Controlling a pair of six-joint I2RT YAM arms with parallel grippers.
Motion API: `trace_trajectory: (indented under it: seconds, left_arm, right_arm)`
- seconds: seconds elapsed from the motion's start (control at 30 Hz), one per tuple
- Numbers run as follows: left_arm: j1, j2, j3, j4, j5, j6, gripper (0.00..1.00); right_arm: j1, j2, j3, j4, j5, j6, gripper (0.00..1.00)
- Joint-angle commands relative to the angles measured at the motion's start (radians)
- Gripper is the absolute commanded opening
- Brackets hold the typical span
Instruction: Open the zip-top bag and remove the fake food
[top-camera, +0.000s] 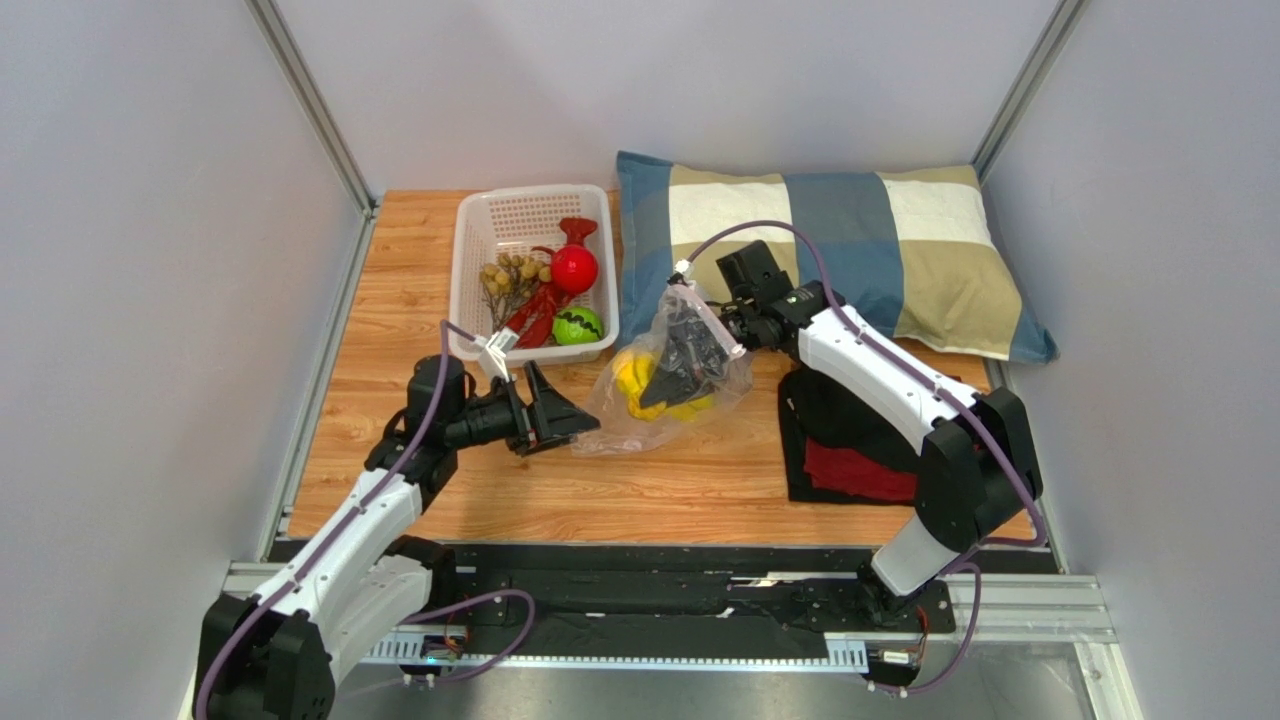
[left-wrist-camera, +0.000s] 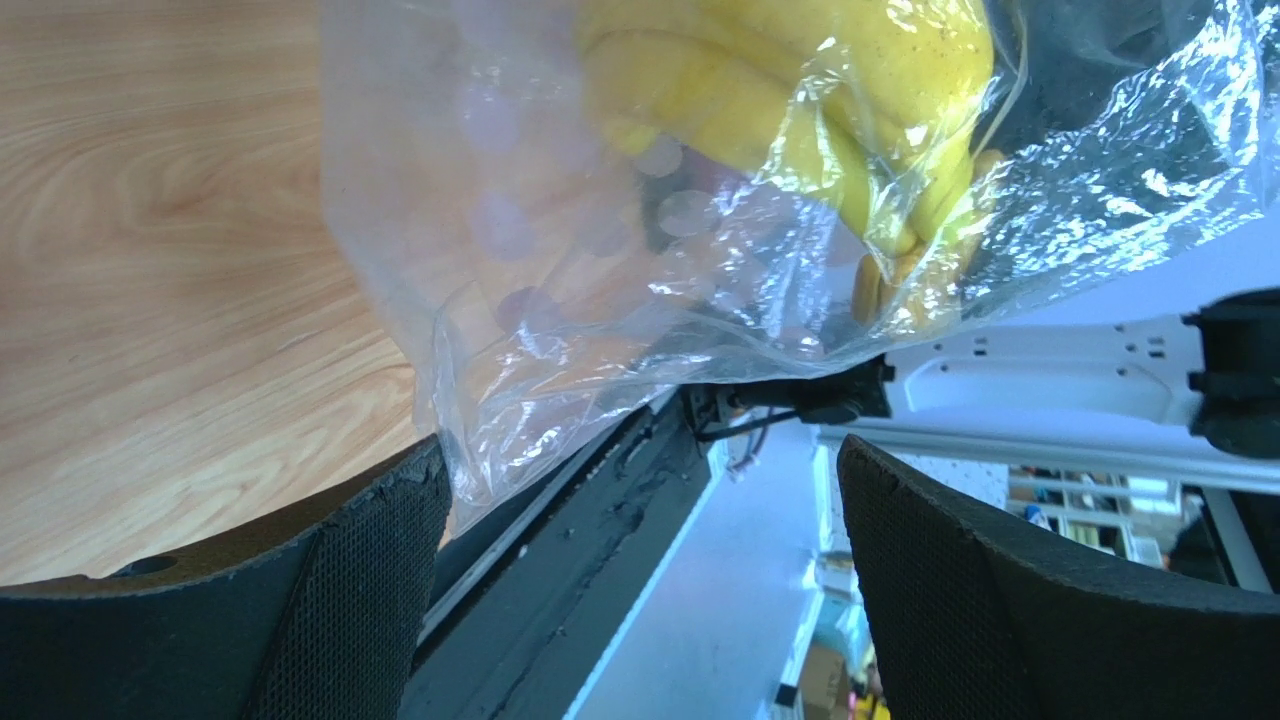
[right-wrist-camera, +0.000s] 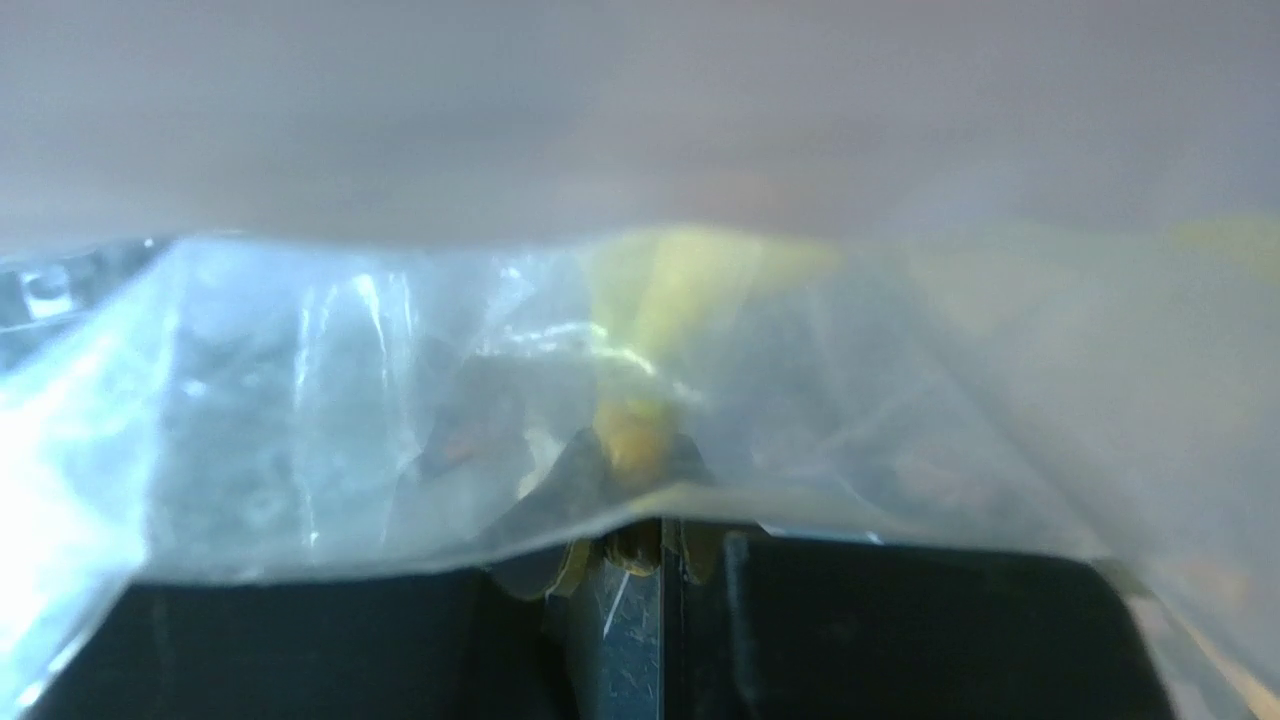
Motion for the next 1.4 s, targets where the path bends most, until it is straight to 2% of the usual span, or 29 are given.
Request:
trace_trajectory:
  seconds: [0.0,0.13,0.2,0.3,0.37,0.4,0.43,0.47,0.5,0.53,0.57,0.6,0.7,0.73,0.8,0.87,0.9,0.93,0.97,1.03,1.07,1.13,1.17,1.23,1.27,1.37]
  left_arm:
    - [-0.022,0.053,-0.008,0.242,0.134,-0.038,0.99]
    - [-0.030,0.139,0.030,0.189,0.116,0.017,0.99]
    - [-0.032,0.172,0.066,0.074,0.070,0.068,0.99]
    - [-0.038,0.192,0.084,0.022,0.040,0.106,0.99]
    - [-0.036,0.208,0.083,0.049,0.075,0.086,0.96]
    - [-0.036,0.220,0.073,0.105,0.097,0.062,0.80]
    - [-0.036,0.226,0.060,0.230,0.118,0.027,0.69]
    - [-0.036,0.234,0.043,0.271,0.137,-0.027,0.55]
    - [-0.036,0.243,0.043,0.282,0.128,-0.032,0.22]
    - [-0.036,0.245,0.047,0.224,0.114,-0.021,0.08]
    - [-0.036,0.245,0.067,0.162,0.050,0.029,0.00]
    - [-0.035,0.239,0.079,0.094,0.007,0.052,0.00]
    - [-0.035,0.226,0.101,-0.093,-0.169,0.083,0.00]
    - [-0.035,0.225,0.110,-0.212,-0.228,0.088,0.00]
    - [-0.025,0.228,0.132,-0.302,-0.350,0.114,0.00]
    - [-0.021,0.228,0.133,-0.364,-0.419,0.120,0.00]
    - [-0.018,0.231,0.132,-0.365,-0.423,0.120,0.00]
    - [-0.018,0.237,0.132,-0.359,-0.423,0.120,0.00]
    - [-0.016,0.257,0.133,-0.354,-0.411,0.129,0.00]
    - [-0.016,0.294,0.164,-0.379,-0.385,0.160,0.00]
    - [-0.016,0.329,0.173,-0.385,-0.366,0.171,0.04]
    - [-0.013,0.351,0.220,-0.463,-0.325,0.215,0.26]
    - [-0.015,0.311,0.225,-0.474,-0.317,0.220,0.52]
    - [-0.015,0.222,0.250,-0.546,-0.358,0.226,0.85]
    - [-0.015,0.129,0.267,-0.581,-0.381,0.230,0.98]
    - [-0.013,0.014,0.335,-0.731,-0.455,0.253,0.99]
  right_arm:
    - [-0.003,-0.020,0.038,0.069,-0.151,0.040,0.00]
    - [-0.003,-0.051,0.006,0.113,-0.189,0.083,0.00]
    - [-0.003,-0.072,-0.007,0.127,-0.200,0.098,0.00]
    - [-0.004,-0.104,-0.025,0.186,-0.209,0.146,0.00]
    - [-0.003,-0.111,-0.024,0.193,-0.208,0.166,0.00]
    - [-0.003,-0.115,-0.022,0.195,-0.206,0.171,0.00]
    - [-0.003,-0.115,-0.021,0.195,-0.203,0.177,0.00]
    - [-0.003,-0.115,-0.019,0.201,-0.206,0.184,0.00]
    - [-0.003,-0.115,-0.016,0.199,-0.205,0.186,0.00]
    - [-0.003,-0.117,-0.004,0.190,-0.203,0.188,0.00]
    - [-0.003,-0.117,0.004,0.175,-0.202,0.184,0.00]
    - [-0.003,-0.121,0.012,0.164,-0.196,0.175,0.00]
    - [-0.003,-0.129,0.044,0.106,-0.177,0.163,0.00]
    - [-0.003,-0.135,0.056,0.088,-0.165,0.163,0.00]
    - [-0.003,-0.152,0.085,0.049,-0.116,0.206,0.00]
    - [-0.003,-0.176,0.076,0.109,-0.101,0.287,0.00]
    - [-0.003,-0.184,0.087,0.120,-0.081,0.327,0.00]
    - [-0.003,-0.189,0.110,0.044,-0.043,0.306,0.00]
    - [-0.003,-0.186,0.155,-0.042,0.072,0.240,0.00]
    - [-0.001,-0.175,0.289,-0.206,0.199,0.109,0.00]
    - [-0.001,-0.177,0.309,-0.213,0.224,0.096,0.00]
    - [0.004,-0.195,0.302,-0.166,0.228,0.111,0.00]
    - [0.005,-0.200,0.289,-0.147,0.211,0.126,0.00]
    - [0.005,-0.203,0.260,-0.123,0.168,0.149,0.00]
    - [0.005,-0.203,0.256,-0.123,0.160,0.158,0.00]
    - [0.004,-0.216,0.265,-0.100,0.131,0.172,0.00]
